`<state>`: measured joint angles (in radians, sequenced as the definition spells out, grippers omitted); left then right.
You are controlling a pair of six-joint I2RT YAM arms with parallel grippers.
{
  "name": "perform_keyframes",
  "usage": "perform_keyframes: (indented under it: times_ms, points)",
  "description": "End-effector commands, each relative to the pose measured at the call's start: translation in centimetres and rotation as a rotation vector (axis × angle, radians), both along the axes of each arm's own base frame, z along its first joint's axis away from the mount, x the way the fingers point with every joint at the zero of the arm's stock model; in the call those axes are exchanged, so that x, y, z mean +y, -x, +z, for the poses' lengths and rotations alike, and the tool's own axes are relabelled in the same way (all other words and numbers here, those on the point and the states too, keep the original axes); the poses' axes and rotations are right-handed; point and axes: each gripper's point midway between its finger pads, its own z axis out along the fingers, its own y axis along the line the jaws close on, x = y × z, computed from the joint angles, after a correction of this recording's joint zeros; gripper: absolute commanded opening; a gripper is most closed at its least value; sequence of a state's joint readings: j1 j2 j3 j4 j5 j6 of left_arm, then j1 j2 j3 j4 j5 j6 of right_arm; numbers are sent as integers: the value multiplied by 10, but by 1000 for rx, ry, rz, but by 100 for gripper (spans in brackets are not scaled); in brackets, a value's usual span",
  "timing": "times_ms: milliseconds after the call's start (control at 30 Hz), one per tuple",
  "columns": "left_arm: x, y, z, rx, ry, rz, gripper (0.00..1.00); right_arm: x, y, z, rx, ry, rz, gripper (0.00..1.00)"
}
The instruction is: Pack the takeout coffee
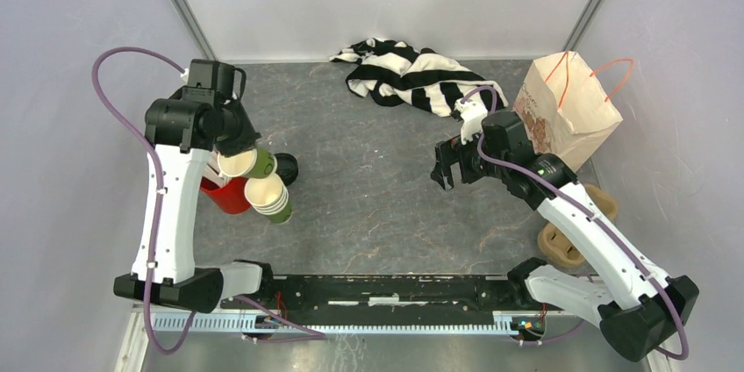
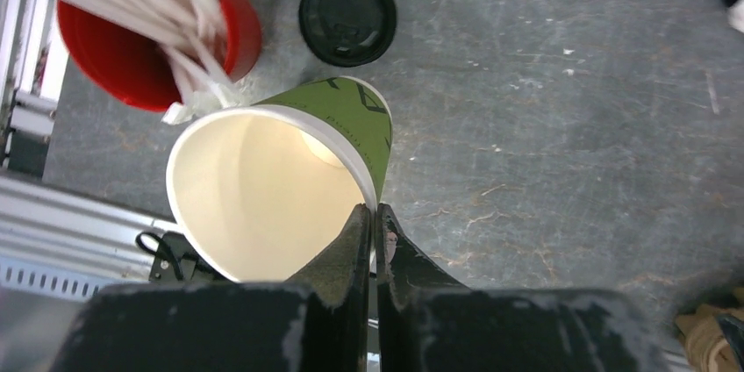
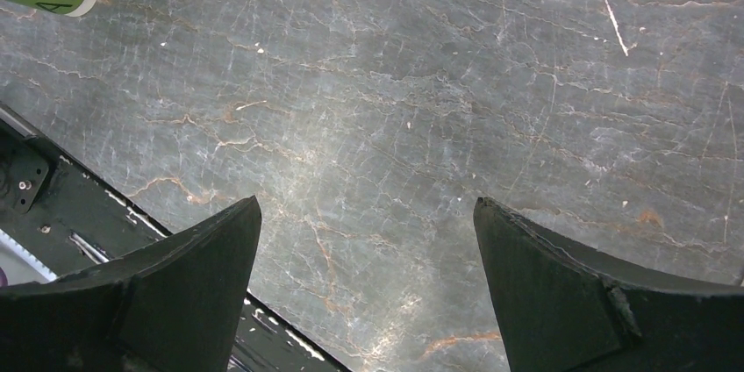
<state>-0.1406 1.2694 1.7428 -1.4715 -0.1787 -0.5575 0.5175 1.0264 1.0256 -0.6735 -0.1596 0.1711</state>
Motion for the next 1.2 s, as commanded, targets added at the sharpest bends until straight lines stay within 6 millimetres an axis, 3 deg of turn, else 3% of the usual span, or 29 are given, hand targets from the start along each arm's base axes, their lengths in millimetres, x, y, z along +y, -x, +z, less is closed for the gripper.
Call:
perform_keyframes:
  times_ms: [0, 133, 233, 333, 567, 733, 933, 1167]
  points:
    - [-15, -2, 32, -101, 29, -171, 2, 11, -6, 8, -14, -42, 17, 98]
    - [-41, -6, 64, -256, 109, -334, 2, 11, -8, 13, -19, -37, 13, 98]
    - [-70, -19, 64, -319, 204, -391, 2, 7, -11, 24, -45, -34, -9, 98]
    - [-116, -31, 35, -290, 206, -417, 2, -2, -16, 44, -108, -22, -52, 98]
    - [-222, -64, -59, -122, -103, -562, 2, -49, -21, 84, -269, 59, -241, 98]
    - [-303, -57, -107, -47, -259, -781, 2, -87, -15, 129, -439, 6, -430, 98]
    - [-355, -45, -134, -19, -266, -1023, 2, -125, -8, 160, -585, -33, -617, 98]
    - [-401, -17, -144, -39, -276, -1260, 2, -156, 6, 182, -696, -17, -723, 98]
